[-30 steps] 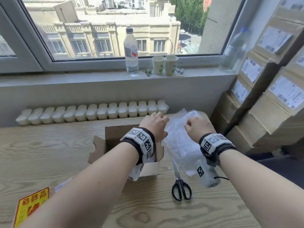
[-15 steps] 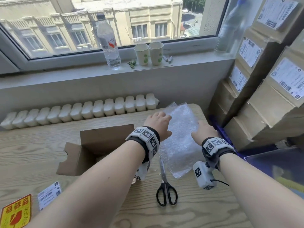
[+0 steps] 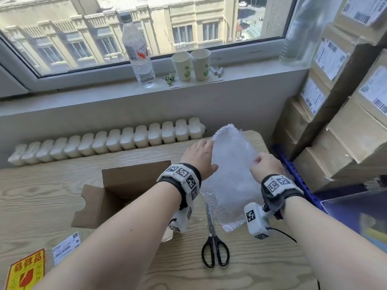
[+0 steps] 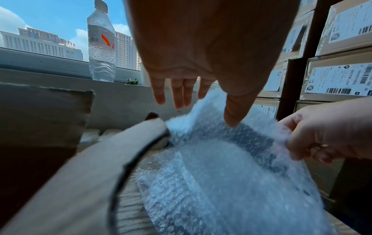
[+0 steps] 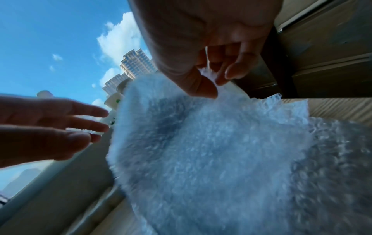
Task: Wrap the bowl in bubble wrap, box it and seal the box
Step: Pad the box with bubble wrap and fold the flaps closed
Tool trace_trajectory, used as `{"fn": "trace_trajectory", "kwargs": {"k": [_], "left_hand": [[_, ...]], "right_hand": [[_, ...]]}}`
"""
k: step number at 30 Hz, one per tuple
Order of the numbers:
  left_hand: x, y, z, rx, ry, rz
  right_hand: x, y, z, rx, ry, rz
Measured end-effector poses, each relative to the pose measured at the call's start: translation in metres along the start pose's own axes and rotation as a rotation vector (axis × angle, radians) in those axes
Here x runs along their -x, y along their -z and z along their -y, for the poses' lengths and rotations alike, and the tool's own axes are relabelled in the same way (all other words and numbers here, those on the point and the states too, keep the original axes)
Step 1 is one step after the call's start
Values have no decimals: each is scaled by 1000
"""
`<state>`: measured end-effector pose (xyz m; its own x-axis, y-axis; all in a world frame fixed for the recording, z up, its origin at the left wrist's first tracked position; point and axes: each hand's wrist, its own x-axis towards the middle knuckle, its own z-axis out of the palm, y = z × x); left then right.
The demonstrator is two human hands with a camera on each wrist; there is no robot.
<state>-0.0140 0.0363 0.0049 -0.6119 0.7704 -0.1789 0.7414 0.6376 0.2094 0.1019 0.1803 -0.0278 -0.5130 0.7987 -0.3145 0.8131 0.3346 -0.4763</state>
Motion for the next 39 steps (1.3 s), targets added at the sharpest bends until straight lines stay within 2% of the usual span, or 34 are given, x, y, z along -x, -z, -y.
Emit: {"fn": "trace_trajectory", "kwargs": {"k": [3,8,13,16,18,20,22,26,30,33,36,39], "left_hand": [[9,11,5,88,6,-94],[29,38,11,272,23,-202],[53,57,19,577,37,-357],[66,65,31,743,63,-403],[74,69,40,851,93,-450],[82,74,49,933,129,-500],[90,76,60,951,165,-513],[109,80,84,925,202,-421],[122,85,109,1034,231,-531],[127,83,121,1111,290,-537],[135,78,129,1143,265,-479],[142,73,140,1161,252,-458]], "right_hand": [[7,9,3,-81,26,-7],[27,29,15,-109,173,-62],[46,47,26,-178,154,-162],[58,53,39,-449,81,-167],[68,52,49,-777,50,-42],[81,47,59,-1046,37,168],[92,38,68,-1047,93,248],[108,26,84,-869,152,163],[120,18,91,-815,202,256],[128,13,99,-931,223,301],[131,9,112,-1087,170,203],[133,4,123,-1080,182,123]]}}
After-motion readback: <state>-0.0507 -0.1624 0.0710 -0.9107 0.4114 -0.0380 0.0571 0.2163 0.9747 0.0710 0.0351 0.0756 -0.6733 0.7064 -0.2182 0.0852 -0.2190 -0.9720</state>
